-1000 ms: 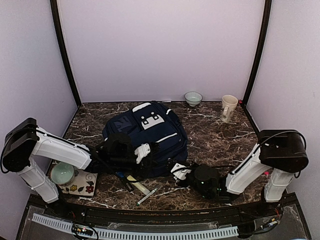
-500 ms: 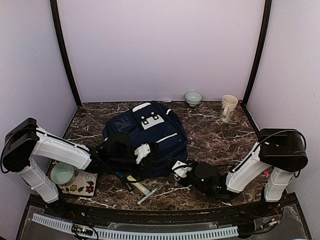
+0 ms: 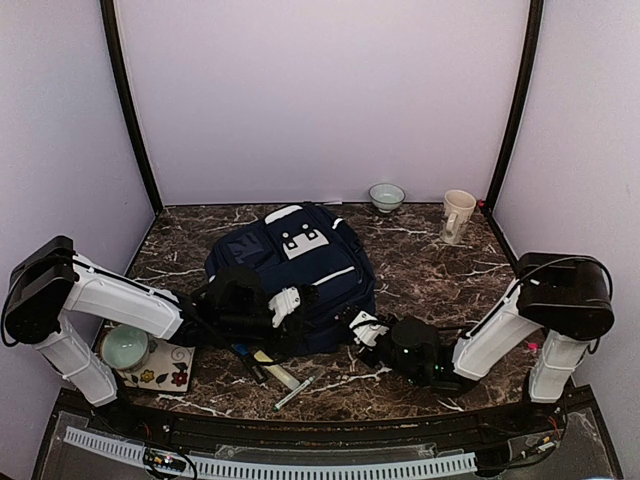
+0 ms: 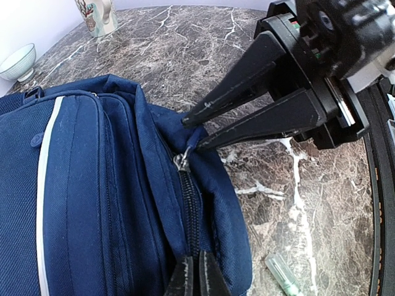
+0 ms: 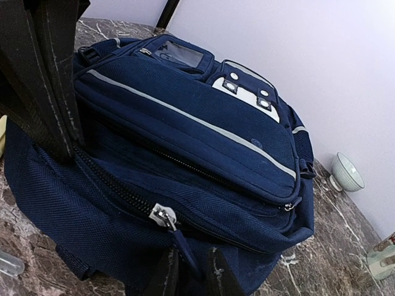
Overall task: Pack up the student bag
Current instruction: Grab the largest pocket of the student bag, then zip the student bag into the largest pocket of the bag.
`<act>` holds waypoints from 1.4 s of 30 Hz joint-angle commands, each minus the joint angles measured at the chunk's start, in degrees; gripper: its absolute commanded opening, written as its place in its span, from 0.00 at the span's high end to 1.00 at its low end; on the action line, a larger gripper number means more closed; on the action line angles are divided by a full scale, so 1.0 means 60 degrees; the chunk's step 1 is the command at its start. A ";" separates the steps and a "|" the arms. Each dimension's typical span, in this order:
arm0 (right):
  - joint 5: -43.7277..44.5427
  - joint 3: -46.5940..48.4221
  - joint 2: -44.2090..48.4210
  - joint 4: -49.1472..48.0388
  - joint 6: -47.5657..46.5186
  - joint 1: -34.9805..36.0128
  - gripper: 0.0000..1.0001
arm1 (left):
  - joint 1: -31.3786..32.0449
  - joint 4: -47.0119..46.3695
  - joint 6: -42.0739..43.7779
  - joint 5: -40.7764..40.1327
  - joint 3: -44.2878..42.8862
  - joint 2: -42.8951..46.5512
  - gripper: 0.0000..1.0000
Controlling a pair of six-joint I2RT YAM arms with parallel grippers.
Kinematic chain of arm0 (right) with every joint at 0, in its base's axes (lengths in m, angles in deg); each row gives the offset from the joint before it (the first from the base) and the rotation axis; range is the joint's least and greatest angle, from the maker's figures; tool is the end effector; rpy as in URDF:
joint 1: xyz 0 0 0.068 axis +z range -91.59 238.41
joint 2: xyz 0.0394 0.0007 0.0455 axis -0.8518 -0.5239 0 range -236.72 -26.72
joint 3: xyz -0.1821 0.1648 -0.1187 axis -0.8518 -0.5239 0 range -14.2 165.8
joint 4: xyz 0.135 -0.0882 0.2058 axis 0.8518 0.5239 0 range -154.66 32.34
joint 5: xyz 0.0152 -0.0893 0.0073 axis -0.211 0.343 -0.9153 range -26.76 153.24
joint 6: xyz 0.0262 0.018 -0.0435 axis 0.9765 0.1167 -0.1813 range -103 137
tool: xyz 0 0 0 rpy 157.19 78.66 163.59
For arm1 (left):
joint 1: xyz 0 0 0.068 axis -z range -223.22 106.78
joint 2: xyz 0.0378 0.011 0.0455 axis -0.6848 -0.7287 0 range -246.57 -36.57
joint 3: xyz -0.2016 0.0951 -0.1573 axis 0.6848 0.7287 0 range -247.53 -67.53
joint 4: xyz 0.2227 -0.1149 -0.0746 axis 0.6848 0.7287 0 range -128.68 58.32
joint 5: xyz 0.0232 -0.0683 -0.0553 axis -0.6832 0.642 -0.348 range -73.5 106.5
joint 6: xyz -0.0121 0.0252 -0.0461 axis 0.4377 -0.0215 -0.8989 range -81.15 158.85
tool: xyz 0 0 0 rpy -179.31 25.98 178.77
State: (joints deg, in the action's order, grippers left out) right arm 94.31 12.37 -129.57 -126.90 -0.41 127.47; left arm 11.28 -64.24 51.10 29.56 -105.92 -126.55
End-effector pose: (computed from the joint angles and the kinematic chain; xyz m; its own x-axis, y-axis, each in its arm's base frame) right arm 0.1230 0.2703 0.1218 0.1032 -0.4477 -0.8882 -0.6184 0.6705 -0.4098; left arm 0.1774 -0.2626 0.1751 -0.0557 0.4340 -0.8992 0.9443 0.3155 0.0939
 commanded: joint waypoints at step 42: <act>-0.4080 0.0731 0.1803 0.4149 0.3805 -0.1505 1.00 | -0.0001 -0.0572 -0.0115 0.0310 0.0398 0.0650 1.00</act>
State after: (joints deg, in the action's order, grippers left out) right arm 70.31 16.35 -122.22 -105.90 16.38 119.05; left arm 10.95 -65.18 51.08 30.55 -104.82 -126.33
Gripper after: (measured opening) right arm 0.034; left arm 0.035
